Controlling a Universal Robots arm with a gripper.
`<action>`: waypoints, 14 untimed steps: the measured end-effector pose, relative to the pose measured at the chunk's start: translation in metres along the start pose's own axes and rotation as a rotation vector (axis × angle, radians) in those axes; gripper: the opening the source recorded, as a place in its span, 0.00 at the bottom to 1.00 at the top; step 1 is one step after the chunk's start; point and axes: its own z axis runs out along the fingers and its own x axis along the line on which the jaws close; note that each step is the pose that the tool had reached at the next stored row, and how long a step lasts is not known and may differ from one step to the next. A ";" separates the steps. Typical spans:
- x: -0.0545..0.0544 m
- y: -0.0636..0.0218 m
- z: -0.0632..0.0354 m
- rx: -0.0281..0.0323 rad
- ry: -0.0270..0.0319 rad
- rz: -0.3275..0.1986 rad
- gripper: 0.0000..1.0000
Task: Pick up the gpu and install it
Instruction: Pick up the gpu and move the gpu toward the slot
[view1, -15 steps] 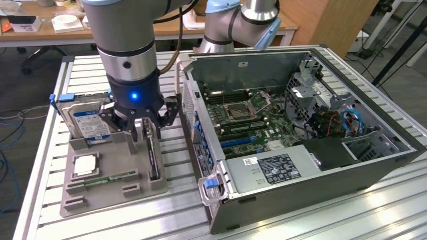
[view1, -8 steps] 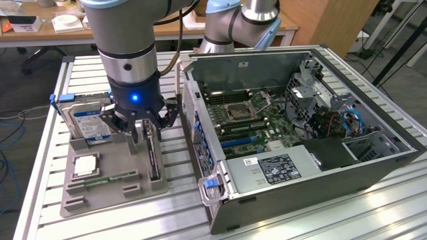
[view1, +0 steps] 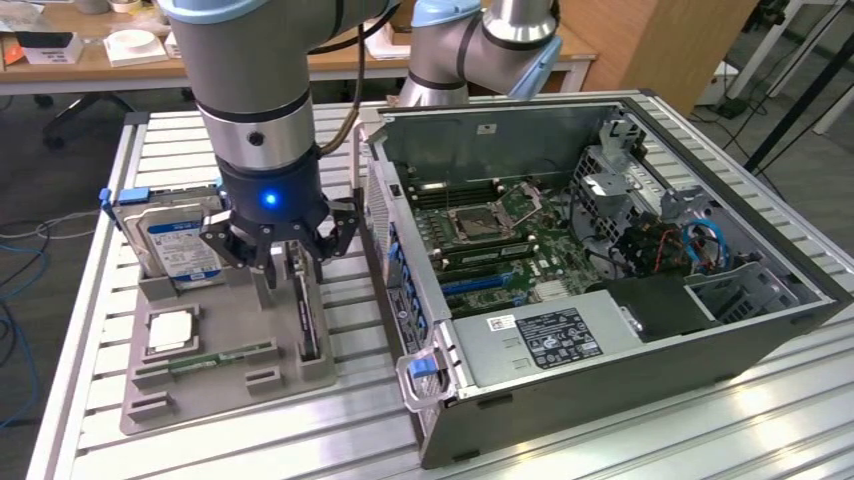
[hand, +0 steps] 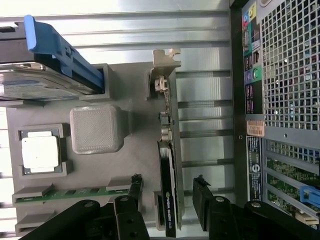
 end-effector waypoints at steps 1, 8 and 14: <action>0.000 0.0000 0.0003 0.0000 0.0000 0.000 0.53; 0.000 0.0000 0.0012 0.0001 0.0000 0.000 0.53; 0.000 0.0000 0.0013 0.0000 -0.0001 0.000 0.53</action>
